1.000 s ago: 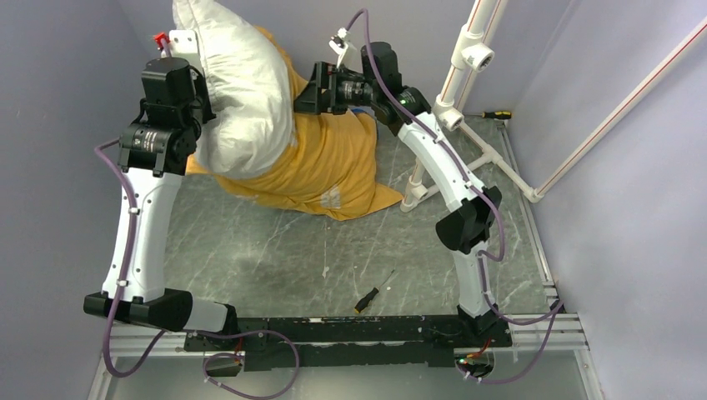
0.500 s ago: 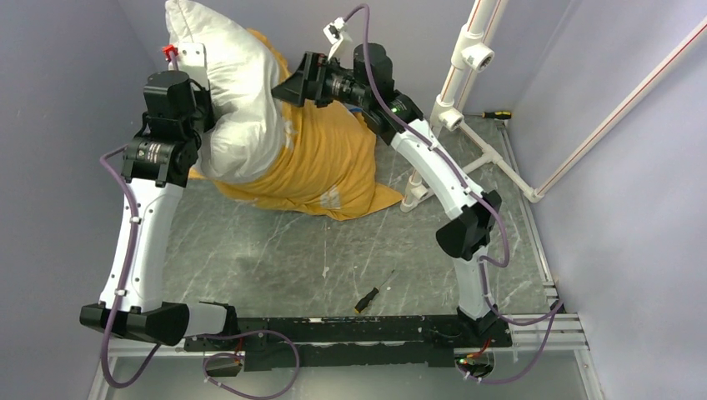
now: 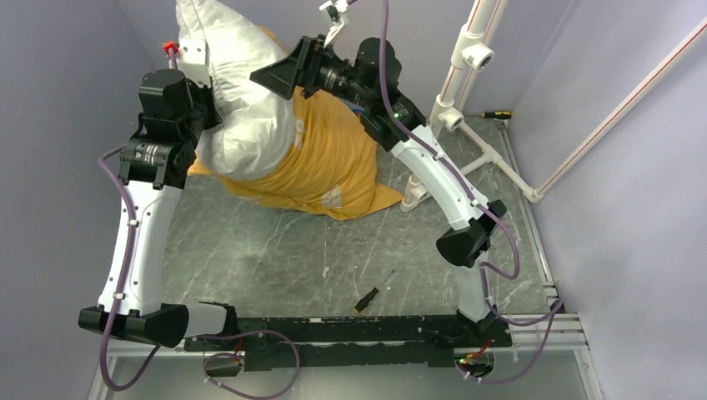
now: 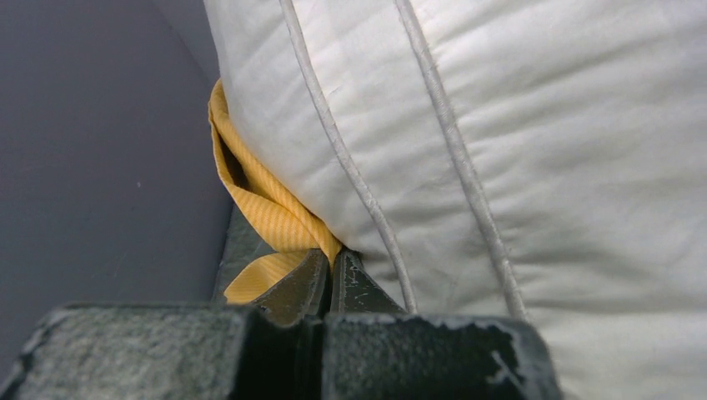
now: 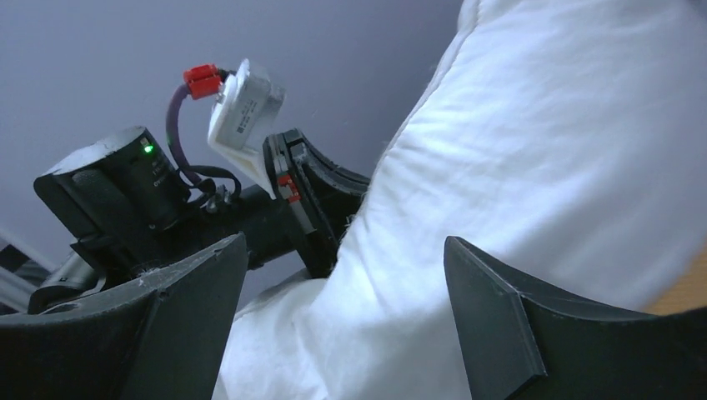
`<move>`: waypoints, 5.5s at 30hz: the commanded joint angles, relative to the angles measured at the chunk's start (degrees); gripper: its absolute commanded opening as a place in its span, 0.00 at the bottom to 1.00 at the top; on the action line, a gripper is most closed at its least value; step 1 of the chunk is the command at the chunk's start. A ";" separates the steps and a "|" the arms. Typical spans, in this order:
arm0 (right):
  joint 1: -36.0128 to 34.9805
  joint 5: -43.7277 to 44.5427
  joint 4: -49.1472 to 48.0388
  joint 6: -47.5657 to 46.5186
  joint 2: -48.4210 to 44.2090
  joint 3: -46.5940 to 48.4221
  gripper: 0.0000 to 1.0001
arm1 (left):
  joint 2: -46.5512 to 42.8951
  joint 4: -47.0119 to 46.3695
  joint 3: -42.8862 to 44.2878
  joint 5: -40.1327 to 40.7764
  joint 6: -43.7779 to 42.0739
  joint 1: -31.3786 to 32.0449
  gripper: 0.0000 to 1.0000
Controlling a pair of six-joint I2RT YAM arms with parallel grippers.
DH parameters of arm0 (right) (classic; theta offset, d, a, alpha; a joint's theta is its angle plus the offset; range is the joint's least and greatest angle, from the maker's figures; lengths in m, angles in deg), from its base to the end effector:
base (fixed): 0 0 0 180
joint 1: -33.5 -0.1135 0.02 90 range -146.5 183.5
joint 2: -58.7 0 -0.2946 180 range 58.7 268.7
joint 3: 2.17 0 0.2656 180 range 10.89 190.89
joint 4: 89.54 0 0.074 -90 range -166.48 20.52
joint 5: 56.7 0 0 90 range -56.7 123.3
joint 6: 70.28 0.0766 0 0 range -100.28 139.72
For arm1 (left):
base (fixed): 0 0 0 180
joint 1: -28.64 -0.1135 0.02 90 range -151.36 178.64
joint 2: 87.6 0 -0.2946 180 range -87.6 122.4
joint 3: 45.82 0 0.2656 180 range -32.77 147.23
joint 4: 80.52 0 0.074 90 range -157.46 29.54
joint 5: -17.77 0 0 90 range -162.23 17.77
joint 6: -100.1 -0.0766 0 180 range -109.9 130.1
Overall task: Put the pillow into the pillowcase
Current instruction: Stuff the pillow into the pillowcase.
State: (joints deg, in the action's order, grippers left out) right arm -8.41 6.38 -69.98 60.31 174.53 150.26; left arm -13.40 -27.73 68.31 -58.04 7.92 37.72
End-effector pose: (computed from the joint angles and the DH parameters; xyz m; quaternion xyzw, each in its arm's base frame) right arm 0.3472 0.3582 0.5787 -0.1938 0.5760 0.6196 0.4967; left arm 0.2874 -0.0269 0.5344 -0.0005 0.7797 0.0592 0.6234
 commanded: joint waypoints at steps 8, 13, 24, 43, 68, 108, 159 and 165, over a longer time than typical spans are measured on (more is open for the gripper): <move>-1.73 0.60 9.88 5.26 5.14 0.33 0.59 | -0.07 -11.83 10.63 -14.56 4.08 1.11 0.00; -1.09 -7.23 -1.12 12.20 7.41 3.32 0.12 | 2.27 -18.88 20.68 -24.52 6.83 1.11 0.00; -1.05 -18.32 -21.83 25.64 7.72 3.83 0.00 | 13.54 -30.15 43.32 -38.47 22.35 1.11 0.00; 6.09 -7.37 11.36 11.32 -19.26 -37.22 0.96 | -6.31 -22.88 -5.12 -33.67 25.72 1.20 0.00; 4.70 -14.86 -24.23 28.87 -2.37 -45.16 0.00 | -4.86 -24.86 -10.21 -52.86 32.40 11.27 0.00; 3.71 -20.38 -30.77 23.32 -7.00 -60.47 0.00 | 26.30 15.08 12.32 5.95 11.89 28.97 0.91; 1.49 -20.12 -67.90 44.43 0.01 -55.93 0.00 | 26.34 1.55 38.43 -39.18 27.59 38.66 0.00; 1.12 -17.33 -58.79 39.34 -0.90 -55.23 0.00 | 31.27 -6.94 42.44 -41.58 33.10 43.42 0.00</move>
State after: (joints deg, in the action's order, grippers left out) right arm -4.10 -16.55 -131.11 103.02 176.28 91.07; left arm 15.14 -23.12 104.62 -89.55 35.35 76.10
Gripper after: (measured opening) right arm 0.070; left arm 0.004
